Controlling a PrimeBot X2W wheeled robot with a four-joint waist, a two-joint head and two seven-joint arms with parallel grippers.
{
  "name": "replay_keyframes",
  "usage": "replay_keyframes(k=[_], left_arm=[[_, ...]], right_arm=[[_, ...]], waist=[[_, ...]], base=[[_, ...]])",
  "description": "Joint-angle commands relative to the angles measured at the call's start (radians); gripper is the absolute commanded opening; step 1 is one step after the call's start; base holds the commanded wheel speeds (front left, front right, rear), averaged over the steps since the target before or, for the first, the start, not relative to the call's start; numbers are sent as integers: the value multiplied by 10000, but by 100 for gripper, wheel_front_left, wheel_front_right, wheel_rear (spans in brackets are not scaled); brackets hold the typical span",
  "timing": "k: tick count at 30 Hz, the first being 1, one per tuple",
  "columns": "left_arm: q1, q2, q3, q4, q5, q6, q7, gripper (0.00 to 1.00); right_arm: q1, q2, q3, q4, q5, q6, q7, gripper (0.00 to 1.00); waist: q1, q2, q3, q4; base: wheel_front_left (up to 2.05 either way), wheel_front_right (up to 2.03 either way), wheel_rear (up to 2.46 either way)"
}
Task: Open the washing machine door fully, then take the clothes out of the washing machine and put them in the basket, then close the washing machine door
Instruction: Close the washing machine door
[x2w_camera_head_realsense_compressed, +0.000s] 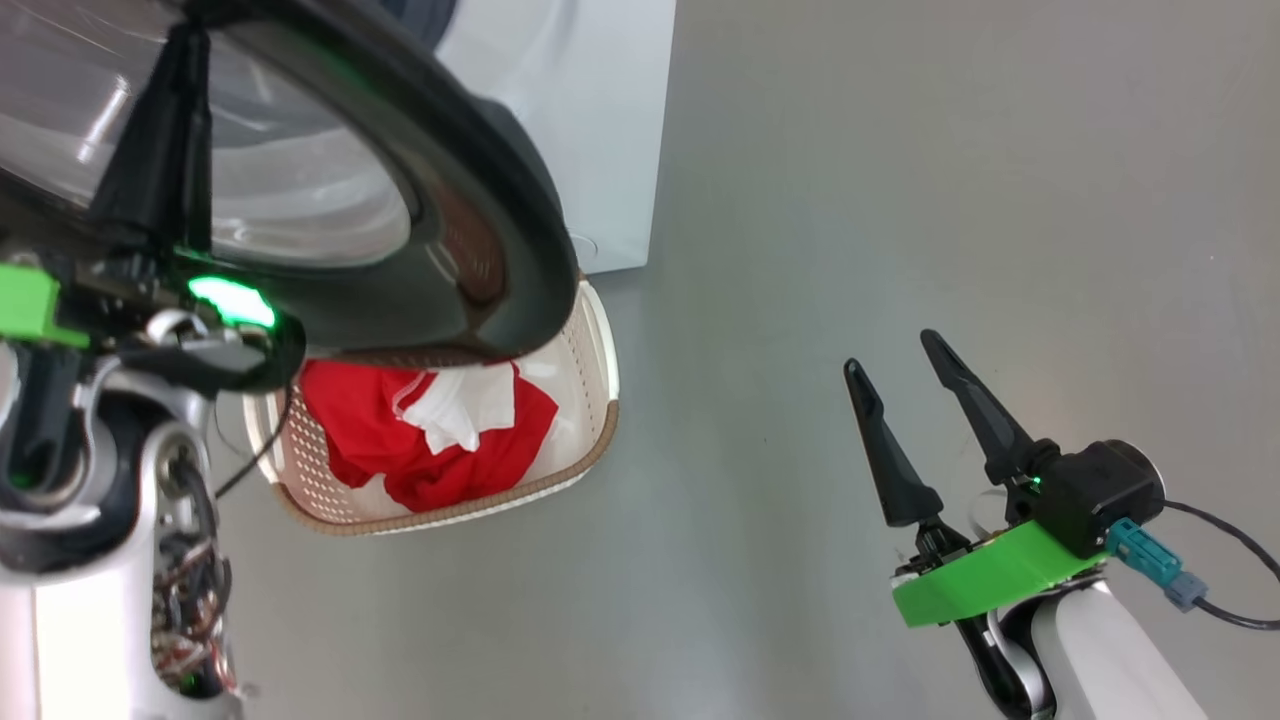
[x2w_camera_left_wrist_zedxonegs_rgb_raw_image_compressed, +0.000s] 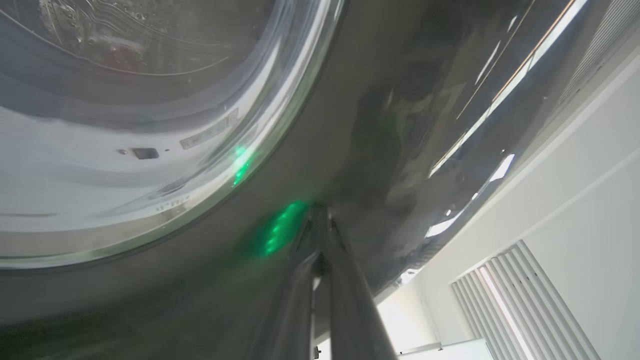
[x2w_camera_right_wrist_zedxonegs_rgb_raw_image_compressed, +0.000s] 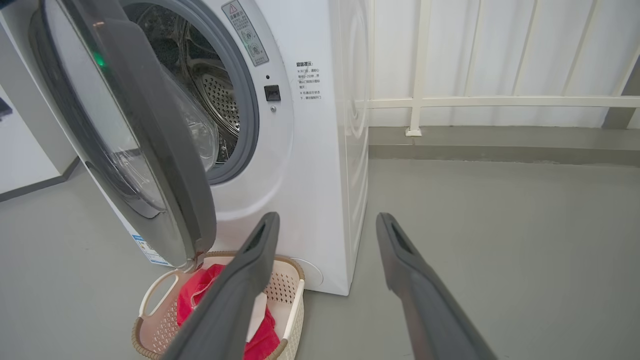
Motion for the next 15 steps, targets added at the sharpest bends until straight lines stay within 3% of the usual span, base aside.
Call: replay_keyframes(k=[1,15], left_arm=[[-374,233,185,-164,85,-150,3,0],[-2377,468,210,1474,249,-757,31,0]], right_arm=[[-314,38,185,-293,39,62,-65,100],[-631,38,353,-372,37,62,-65,100]], waist=[[0,0,123,-70],[0,0,902,-252]], base=[[0,0,0],[0,0,0]])
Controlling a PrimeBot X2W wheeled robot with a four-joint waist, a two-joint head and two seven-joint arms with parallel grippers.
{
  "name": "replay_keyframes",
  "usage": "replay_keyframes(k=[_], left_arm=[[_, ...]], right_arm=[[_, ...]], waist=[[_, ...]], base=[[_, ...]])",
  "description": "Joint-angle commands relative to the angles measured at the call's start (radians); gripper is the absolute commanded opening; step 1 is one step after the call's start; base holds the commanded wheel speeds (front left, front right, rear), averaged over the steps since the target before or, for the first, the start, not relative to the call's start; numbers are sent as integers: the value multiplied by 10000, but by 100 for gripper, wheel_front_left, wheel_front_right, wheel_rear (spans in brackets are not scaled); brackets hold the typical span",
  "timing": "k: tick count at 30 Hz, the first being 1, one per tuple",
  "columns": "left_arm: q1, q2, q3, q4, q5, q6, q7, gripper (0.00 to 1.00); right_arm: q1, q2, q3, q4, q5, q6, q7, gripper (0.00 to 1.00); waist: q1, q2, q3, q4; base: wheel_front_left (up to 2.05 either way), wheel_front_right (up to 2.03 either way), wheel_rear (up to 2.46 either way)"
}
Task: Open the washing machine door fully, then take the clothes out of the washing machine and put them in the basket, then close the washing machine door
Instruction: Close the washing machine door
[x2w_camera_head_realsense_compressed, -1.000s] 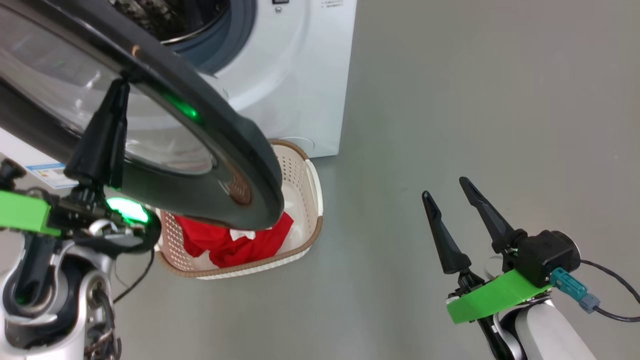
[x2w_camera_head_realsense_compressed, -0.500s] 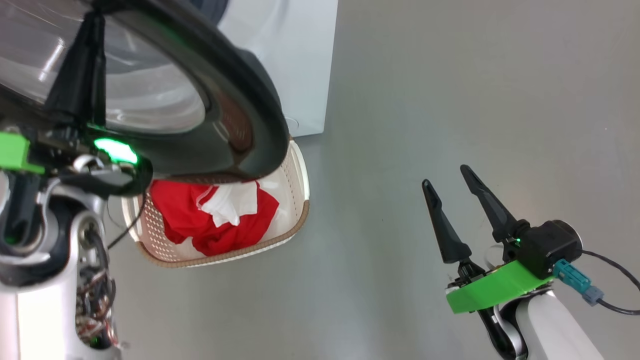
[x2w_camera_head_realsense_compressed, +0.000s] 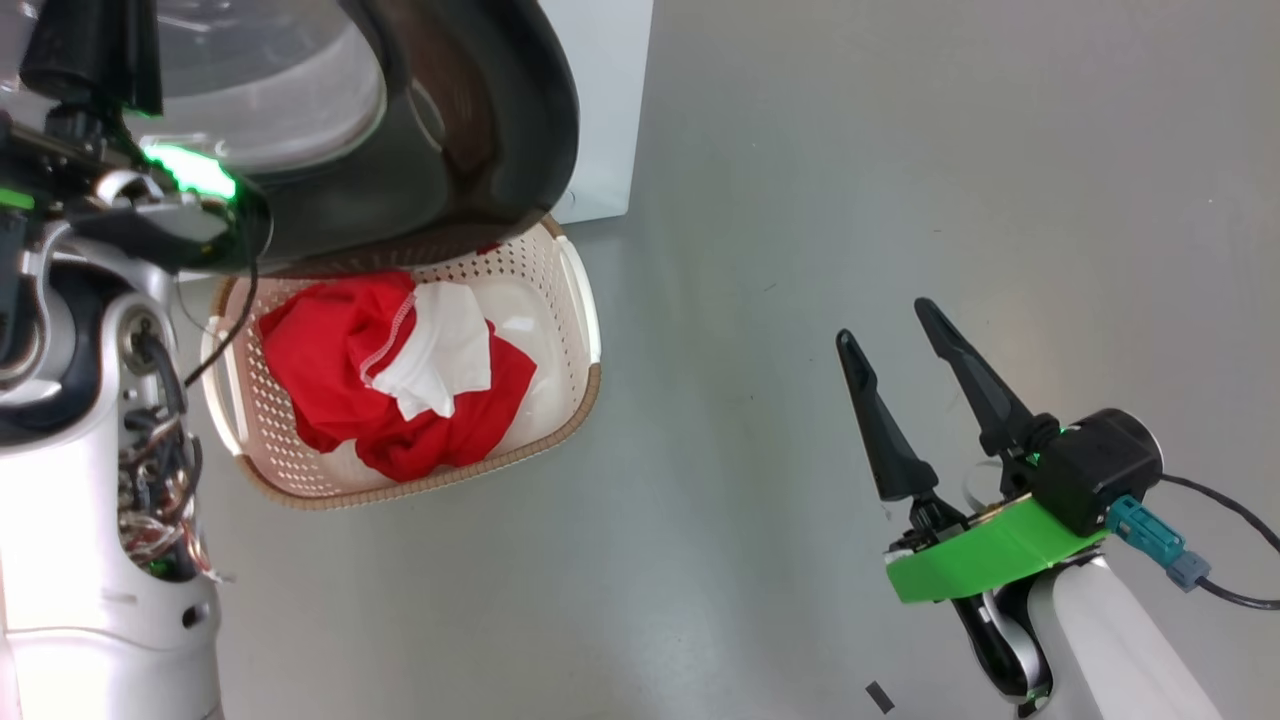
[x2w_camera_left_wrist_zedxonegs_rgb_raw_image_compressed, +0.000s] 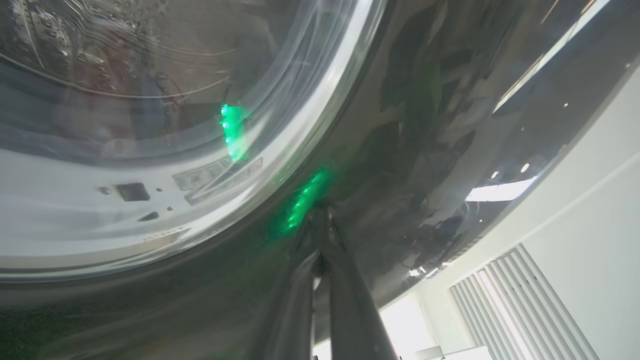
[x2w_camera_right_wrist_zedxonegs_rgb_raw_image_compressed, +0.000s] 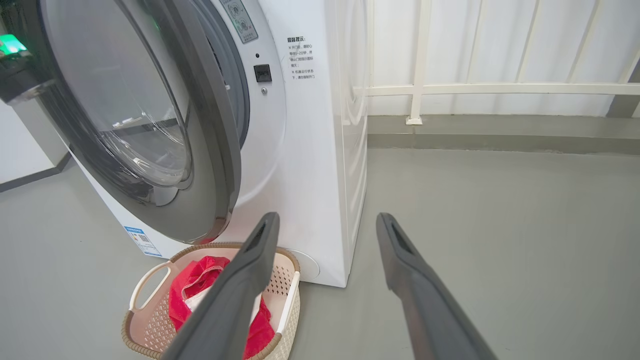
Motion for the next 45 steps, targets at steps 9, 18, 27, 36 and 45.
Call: replay_keyframes(k=[9,18,27,36,45], left_arm=[[-93,409,298,216,-30,-451,228,0],[1210,641,473,-69,195,-701,322,100],[2957,1260,-8,-552,2598,-1889,-683,100],[4458,2284,-1590,-1103,7095,-2342,-2637,100],[5784,2740,-2427,-762,9700,-2215,-4051,100]], right_arm=[[-217,38,284,-111,145,62,-65,100],[-85,38,95,-50,172,62,-65,100],[109,38,-140,50,217,62,-65,100],[468,38,-513,95,202,62,-65,100],[1006,38,-965,0,134,62,-65,100]], waist=[[0,0,-188,-18],[0,0,-761,177],[0,0,-1493,510],[0,0,-2361,703],[0,0,-3030,838]], base=[[0,0,0],[0,0,0],[0,0,0],[0,0,0],[0,0,0]])
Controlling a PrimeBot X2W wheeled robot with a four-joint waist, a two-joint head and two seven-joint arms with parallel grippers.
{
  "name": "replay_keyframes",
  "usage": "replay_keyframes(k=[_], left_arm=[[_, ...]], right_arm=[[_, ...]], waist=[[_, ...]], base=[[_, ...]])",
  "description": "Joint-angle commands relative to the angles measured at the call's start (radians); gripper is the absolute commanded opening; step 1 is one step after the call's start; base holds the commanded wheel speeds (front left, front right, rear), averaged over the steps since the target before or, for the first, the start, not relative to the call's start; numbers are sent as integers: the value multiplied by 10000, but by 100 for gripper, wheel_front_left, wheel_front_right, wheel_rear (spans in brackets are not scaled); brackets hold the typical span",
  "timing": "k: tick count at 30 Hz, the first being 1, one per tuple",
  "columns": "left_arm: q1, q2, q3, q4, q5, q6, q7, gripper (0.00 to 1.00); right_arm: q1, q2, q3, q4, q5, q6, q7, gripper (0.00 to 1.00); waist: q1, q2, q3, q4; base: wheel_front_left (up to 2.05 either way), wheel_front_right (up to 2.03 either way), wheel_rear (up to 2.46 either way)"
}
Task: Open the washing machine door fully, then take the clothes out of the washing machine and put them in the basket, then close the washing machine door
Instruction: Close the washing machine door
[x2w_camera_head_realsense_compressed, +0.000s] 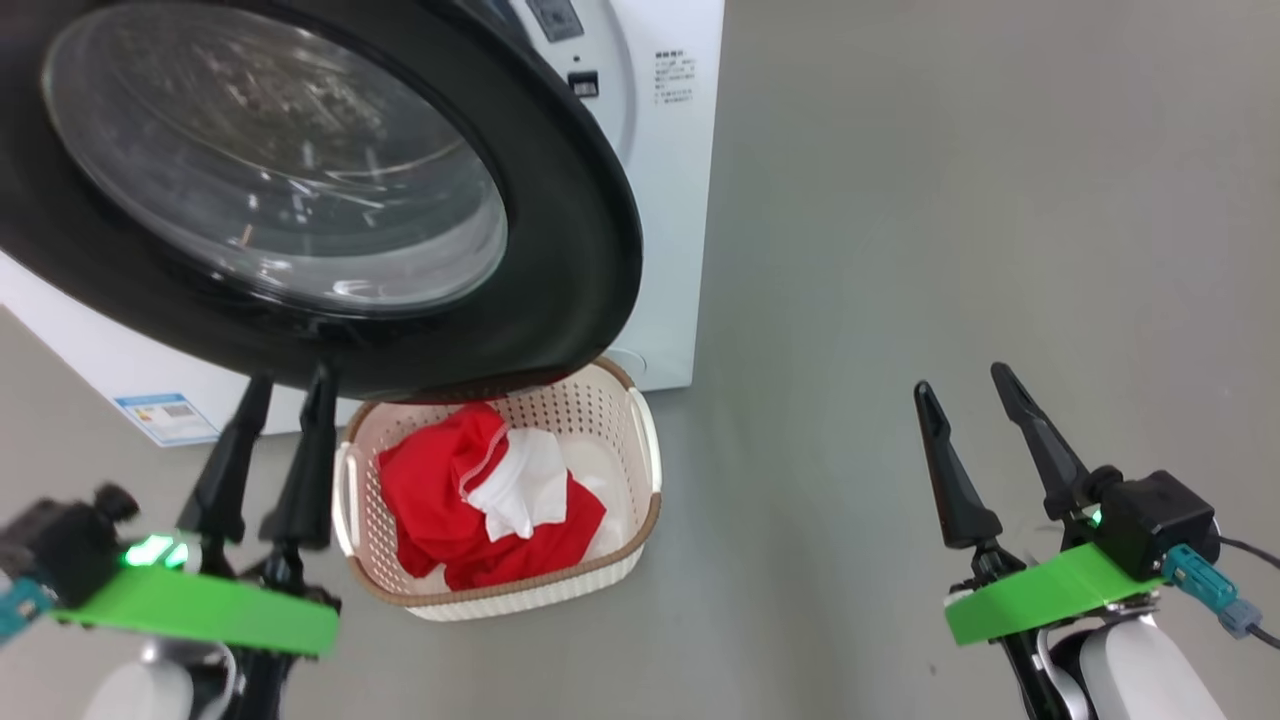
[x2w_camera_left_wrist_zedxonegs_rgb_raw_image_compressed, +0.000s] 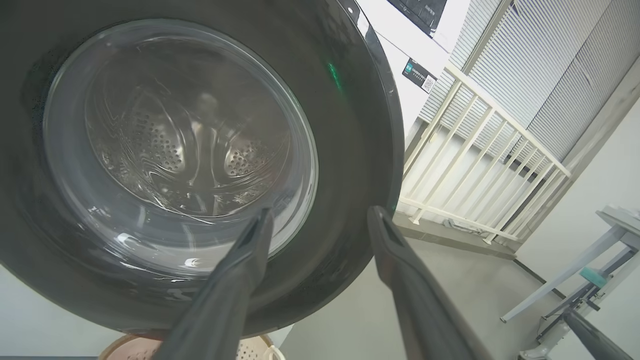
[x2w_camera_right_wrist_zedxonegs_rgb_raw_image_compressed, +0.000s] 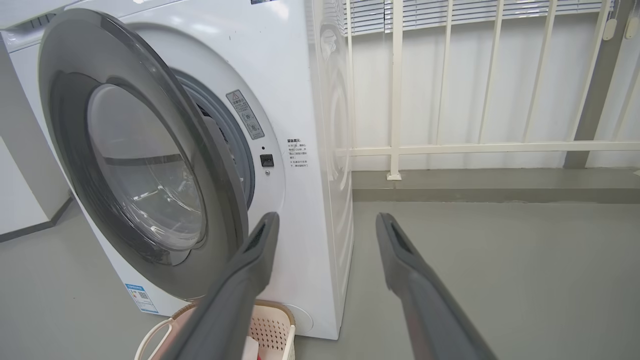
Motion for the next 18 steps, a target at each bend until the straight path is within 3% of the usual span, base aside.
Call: replay_keyframes(k=[1,7,18], left_arm=[[46,457,305,-118,385,81,-187,100],[779,528,357,101,1628,468,-513,100],[2041,-256,1229,-384,3191,799,-582,100]], right_arm=[[44,24,137,-286,-78,62,-65,100],[433,24,-27,-348,-102,62,-65,100],[1015,24,-34,-393,-108,62,-65,100]], waist=[[0,0,-257,96],[0,0,-661,129],[0,0,-1196,128]], base=[[0,0,0],[0,0,0],[0,0,0]])
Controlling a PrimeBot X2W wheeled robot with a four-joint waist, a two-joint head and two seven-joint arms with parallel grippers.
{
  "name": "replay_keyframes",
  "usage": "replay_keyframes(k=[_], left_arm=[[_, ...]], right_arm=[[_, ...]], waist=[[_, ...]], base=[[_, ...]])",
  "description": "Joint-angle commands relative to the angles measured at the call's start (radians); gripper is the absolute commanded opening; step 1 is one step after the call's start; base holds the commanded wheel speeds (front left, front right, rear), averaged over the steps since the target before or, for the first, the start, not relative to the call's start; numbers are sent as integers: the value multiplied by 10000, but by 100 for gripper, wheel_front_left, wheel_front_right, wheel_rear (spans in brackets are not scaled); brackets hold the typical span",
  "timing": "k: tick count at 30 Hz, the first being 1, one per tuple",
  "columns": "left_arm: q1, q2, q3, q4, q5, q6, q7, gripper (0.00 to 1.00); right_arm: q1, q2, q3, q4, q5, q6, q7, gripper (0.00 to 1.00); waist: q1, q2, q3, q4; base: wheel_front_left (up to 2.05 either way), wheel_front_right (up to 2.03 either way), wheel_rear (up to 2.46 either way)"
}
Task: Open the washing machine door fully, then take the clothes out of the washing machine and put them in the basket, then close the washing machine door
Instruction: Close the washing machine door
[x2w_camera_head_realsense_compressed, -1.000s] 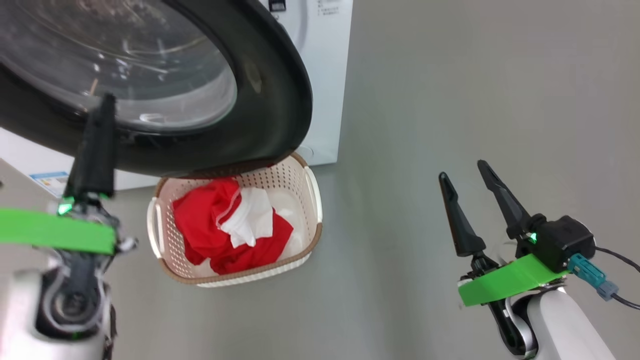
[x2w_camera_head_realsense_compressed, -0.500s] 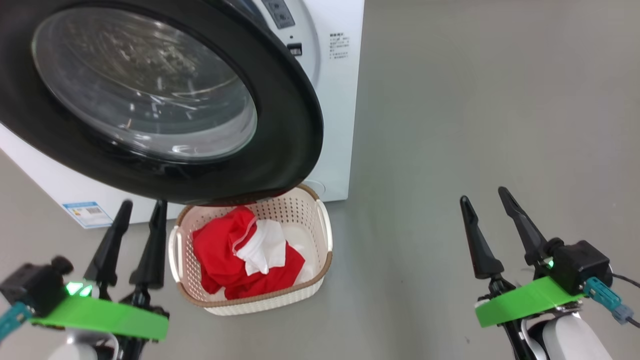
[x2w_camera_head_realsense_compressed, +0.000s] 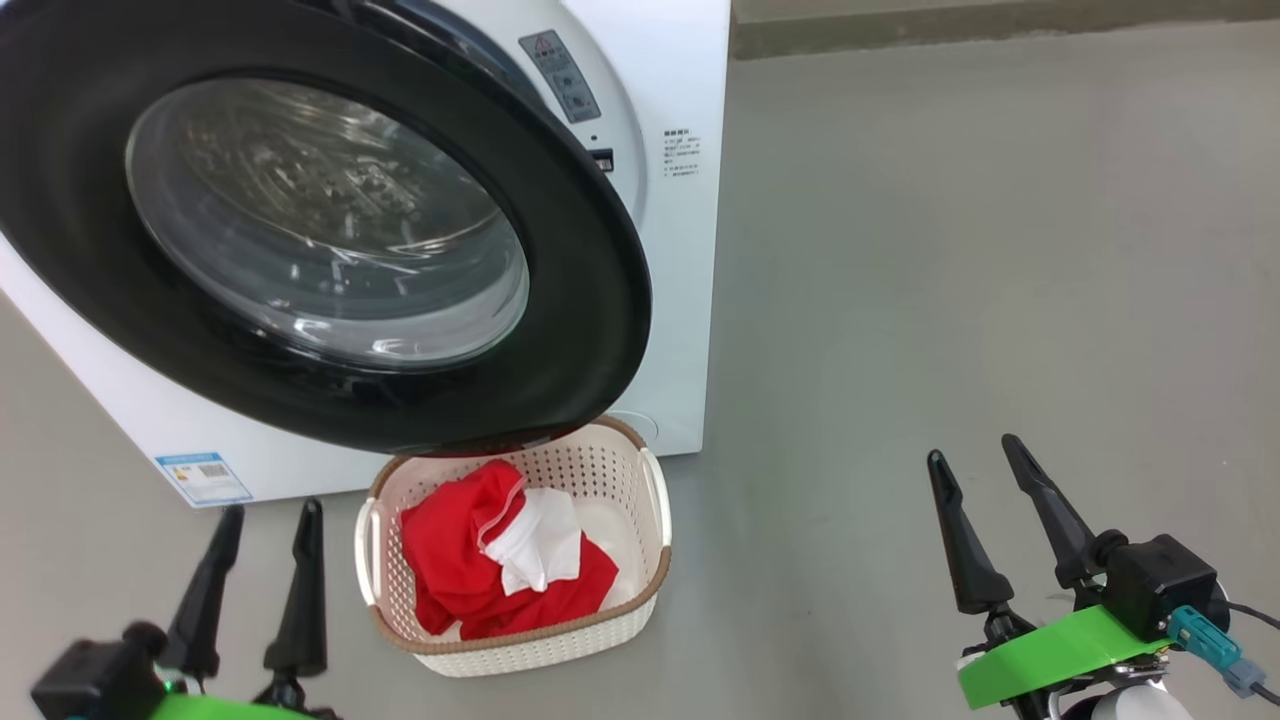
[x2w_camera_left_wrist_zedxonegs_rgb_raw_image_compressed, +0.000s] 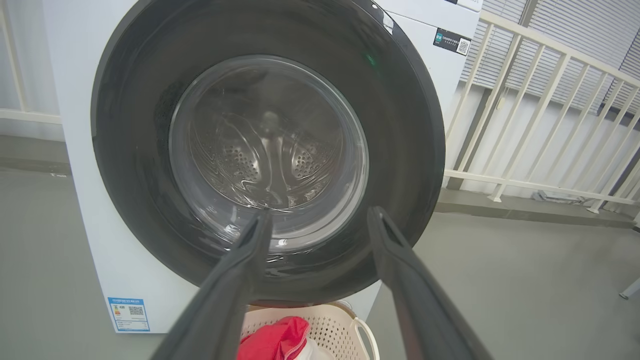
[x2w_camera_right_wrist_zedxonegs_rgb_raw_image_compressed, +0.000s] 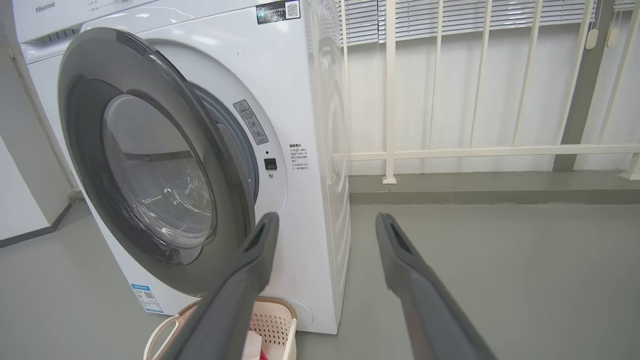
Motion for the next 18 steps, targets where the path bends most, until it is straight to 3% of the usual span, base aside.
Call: replay_keyframes(k=[1,9,18], left_arm=[[-107,132,438,-275,143,6,-119,100],[342,-553,1005,-310,1258,-239,-121,100],[409,-838,1310,-284,2215,-510,-121,100]], right_arm=[[-116,-5,224,-284,-108,62,-65,100],[21,-5,297,-361,-108,62,-65,100],[140,-5,297,-388,-91,62,-65,100]], waist=[[0,-1,-45,5],[0,-1,-184,28],[0,-1,-283,52]], base=[[0,0,0],[0,0,0],[0,0,0]])
